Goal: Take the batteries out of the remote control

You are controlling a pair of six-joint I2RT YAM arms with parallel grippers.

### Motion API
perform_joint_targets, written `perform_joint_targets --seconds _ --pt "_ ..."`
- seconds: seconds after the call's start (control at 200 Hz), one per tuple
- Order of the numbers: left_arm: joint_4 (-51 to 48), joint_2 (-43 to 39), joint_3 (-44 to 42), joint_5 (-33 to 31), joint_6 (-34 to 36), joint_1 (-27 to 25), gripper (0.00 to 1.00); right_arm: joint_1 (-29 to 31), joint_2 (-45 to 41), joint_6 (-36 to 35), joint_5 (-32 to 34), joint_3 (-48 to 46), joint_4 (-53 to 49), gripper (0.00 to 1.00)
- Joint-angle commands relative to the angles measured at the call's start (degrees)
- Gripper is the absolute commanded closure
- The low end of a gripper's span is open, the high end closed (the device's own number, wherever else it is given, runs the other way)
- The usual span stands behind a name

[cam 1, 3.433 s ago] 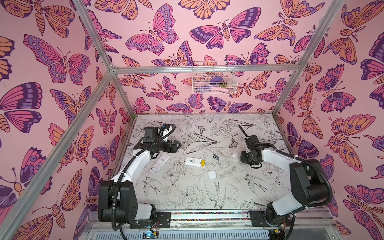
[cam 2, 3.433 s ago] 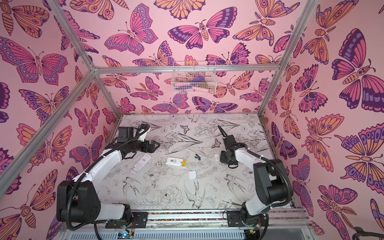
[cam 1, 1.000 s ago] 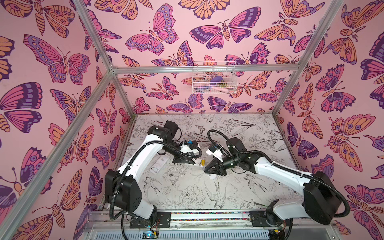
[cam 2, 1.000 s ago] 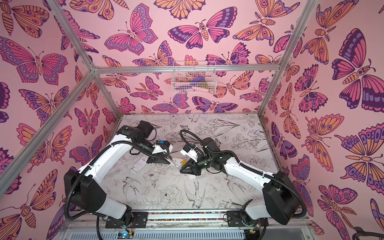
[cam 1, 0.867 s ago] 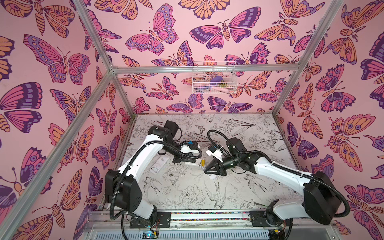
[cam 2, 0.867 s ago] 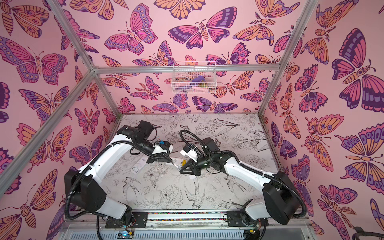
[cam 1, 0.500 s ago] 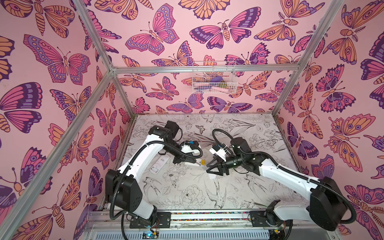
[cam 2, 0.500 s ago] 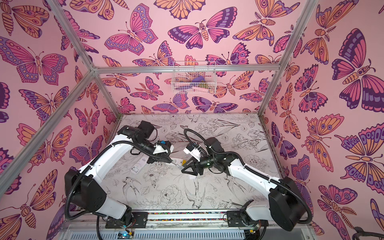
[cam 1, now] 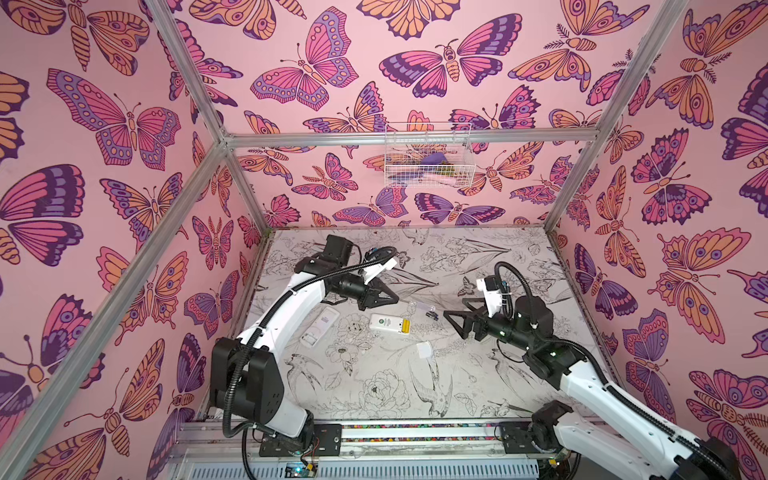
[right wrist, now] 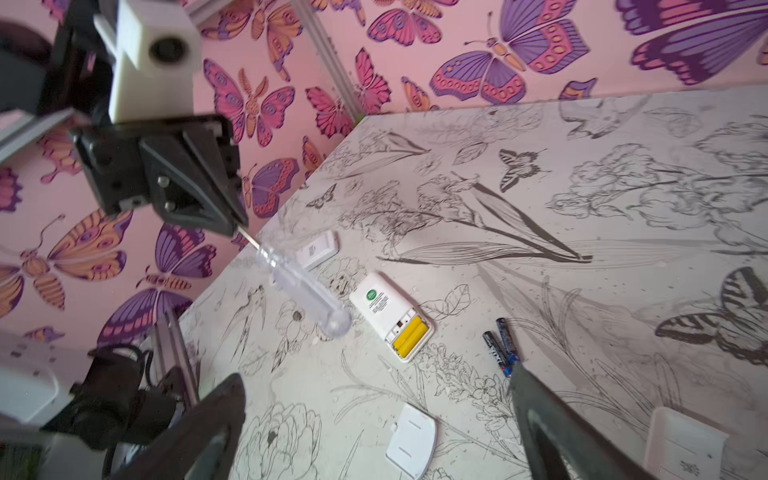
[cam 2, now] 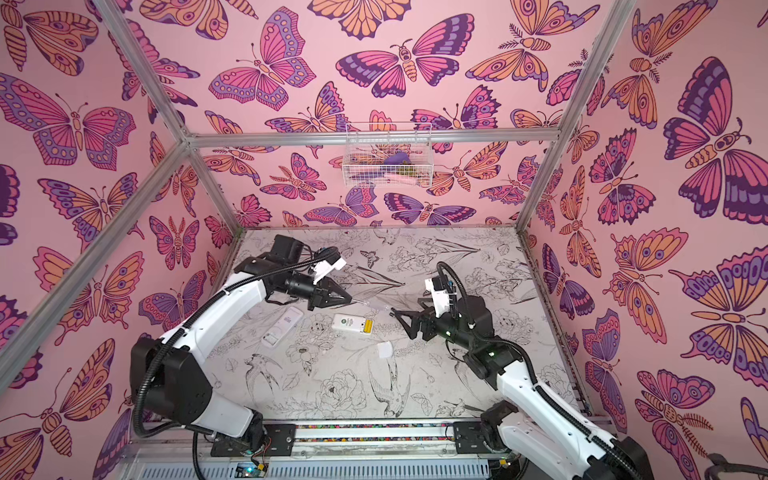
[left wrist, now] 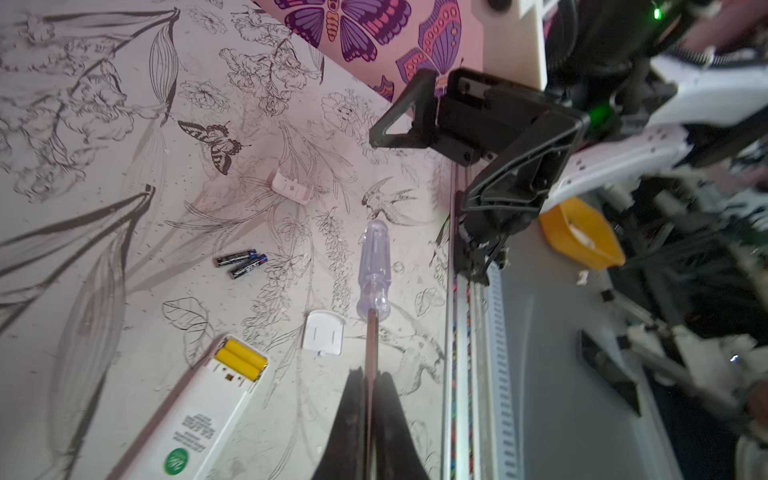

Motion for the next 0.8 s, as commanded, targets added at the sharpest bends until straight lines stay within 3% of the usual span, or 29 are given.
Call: perform_joint_targets --seconds 0.0,0.13,0.306,0.476,0.716,0.792 --pt "13.4 -2.92 -5.34 6.22 -17.23 0.51 1.0 -0.27 0.67 7.8 4.31 -0.22 4.43 0.01" --pt "19.65 -4.13 -10.42 8.38 -20.86 0.6 1.0 -0.24 3.7 13.59 0.26 0.01 9.51 0.01" --pt "29.2 -5.2 -16.07 10.09 -27.21 1.3 1.0 -0.32 8.54 20.55 0.1 0.51 15.31 0.03" --pt "38.33 -5.2 -20.47 7.11 -36.68 1.46 1.0 -0.35 16.2 22.0 -7.78 5.74 15.14 0.14" --pt "40.91 -4.86 -21.47 8.98 -37.29 0.92 1.0 -0.33 26.12 26.07 -16.27 8.99 24.44 0.3" --pt "41.36 -4.49 -21.41 9.34 -37.07 0.07 1.0 -0.32 29.87 28.61 -21.62 9.93 29.24 0.4"
